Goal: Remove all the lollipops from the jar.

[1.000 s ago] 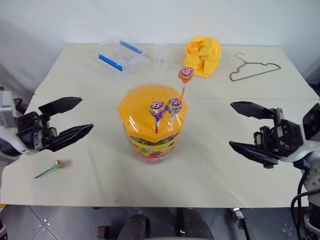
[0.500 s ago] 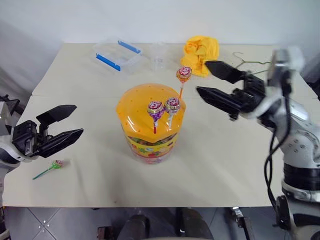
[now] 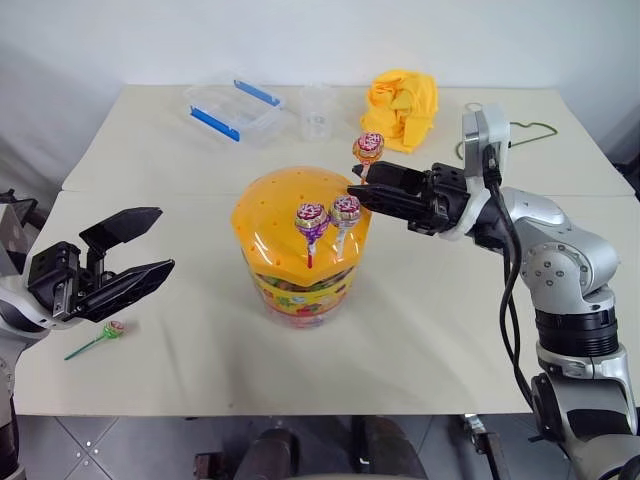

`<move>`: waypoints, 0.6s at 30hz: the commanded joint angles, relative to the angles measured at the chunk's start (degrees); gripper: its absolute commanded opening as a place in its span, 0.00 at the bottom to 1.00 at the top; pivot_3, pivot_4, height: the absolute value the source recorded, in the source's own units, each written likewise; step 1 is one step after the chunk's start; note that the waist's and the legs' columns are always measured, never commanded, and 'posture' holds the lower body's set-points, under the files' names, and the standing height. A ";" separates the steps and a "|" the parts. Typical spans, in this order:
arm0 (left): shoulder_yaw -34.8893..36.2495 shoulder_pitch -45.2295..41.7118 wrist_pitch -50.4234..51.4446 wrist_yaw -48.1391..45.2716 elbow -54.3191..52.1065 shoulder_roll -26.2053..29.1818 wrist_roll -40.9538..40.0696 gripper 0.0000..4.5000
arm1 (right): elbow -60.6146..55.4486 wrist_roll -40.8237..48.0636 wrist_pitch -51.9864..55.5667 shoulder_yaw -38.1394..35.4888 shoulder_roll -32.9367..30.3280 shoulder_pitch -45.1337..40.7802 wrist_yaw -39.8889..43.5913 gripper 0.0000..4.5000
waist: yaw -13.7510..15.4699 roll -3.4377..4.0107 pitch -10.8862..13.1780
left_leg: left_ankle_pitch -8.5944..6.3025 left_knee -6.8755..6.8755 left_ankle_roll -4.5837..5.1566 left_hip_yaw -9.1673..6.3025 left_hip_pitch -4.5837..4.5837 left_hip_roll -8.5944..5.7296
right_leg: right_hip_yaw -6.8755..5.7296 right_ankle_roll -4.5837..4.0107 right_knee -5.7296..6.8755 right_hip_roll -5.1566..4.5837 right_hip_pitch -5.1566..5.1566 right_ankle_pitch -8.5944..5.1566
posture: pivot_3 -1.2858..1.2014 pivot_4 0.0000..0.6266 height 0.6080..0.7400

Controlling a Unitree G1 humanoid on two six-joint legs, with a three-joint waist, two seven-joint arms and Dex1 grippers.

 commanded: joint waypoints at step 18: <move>-6.28 -1.17 -5.77 -16.63 3.25 5.75 9.34 1.00 | 11.54 -17.56 1.91 -12.73 -32.54 20.55 -1.61 0.01 | 0.17 0.06 0.03 | -0.13 -0.05 0.23 0.19 -0.07 -0.08 | -0.05 -0.01 -0.22 -0.11 0.01 0.00 | 0.52 0.24 1.00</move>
